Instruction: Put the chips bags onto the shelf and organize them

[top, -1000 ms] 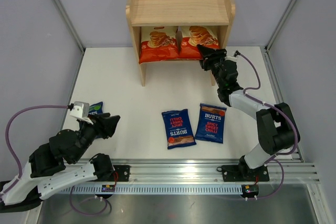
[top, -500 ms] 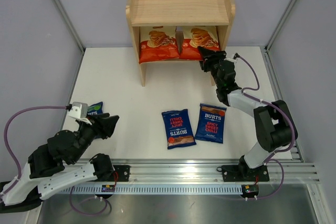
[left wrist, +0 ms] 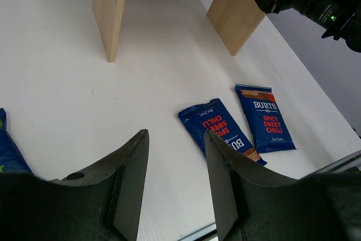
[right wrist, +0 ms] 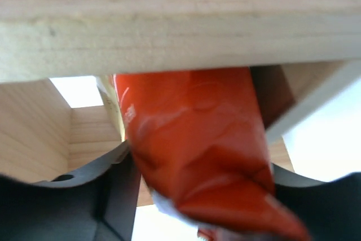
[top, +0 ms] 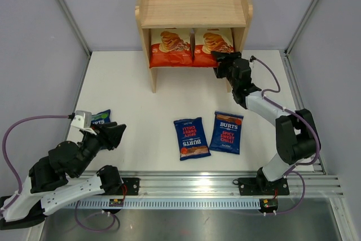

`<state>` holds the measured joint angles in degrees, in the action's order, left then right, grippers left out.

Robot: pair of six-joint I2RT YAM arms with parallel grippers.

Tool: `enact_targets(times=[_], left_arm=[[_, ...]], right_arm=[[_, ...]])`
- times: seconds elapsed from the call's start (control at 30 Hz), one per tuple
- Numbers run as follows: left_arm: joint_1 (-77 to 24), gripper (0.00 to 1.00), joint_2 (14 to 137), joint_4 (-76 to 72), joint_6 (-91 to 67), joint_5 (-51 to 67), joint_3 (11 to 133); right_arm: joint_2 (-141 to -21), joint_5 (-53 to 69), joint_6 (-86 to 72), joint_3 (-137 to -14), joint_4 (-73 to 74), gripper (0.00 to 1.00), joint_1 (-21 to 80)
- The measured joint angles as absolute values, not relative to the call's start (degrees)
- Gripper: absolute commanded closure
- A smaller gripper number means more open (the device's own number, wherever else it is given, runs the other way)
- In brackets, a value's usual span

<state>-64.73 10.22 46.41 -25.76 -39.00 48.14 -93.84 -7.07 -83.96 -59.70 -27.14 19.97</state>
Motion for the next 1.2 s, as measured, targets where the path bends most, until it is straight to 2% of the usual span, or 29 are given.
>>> enact_targets(times=[0.03,0.17,0.57,0.83,1.2], left_arm=[[-64.73,0.54,10.22,46.44,-25.78,-39.00,48.14],[-64.73,0.55,10.20,46.44,-25.78,-39.03,48.14],[-64.73,0.57,10.04,46.44,-25.80,-39.00,48.14],[-64.73,0.57,10.04,46.63,-25.96,-39.05,48.14],[-64.73,0.57,10.09,46.68,-26.37,-39.11,48.14]], right_arm=[[-93.38,-7.05,-83.90,-59.81,-25.76,0.31,19.97],[-91.26,-7.03,-83.46,-60.62,-21.74,0.28,19.97],[-86.11,-6.83,-82.72,-60.73,-12.47,0.30,19.97],[-83.96,-6.55,-82.26,-60.66,-10.28,0.35,19.97],[-81.12,-5.93,-81.34,-58.39,-7.79,0.28,19.97]])
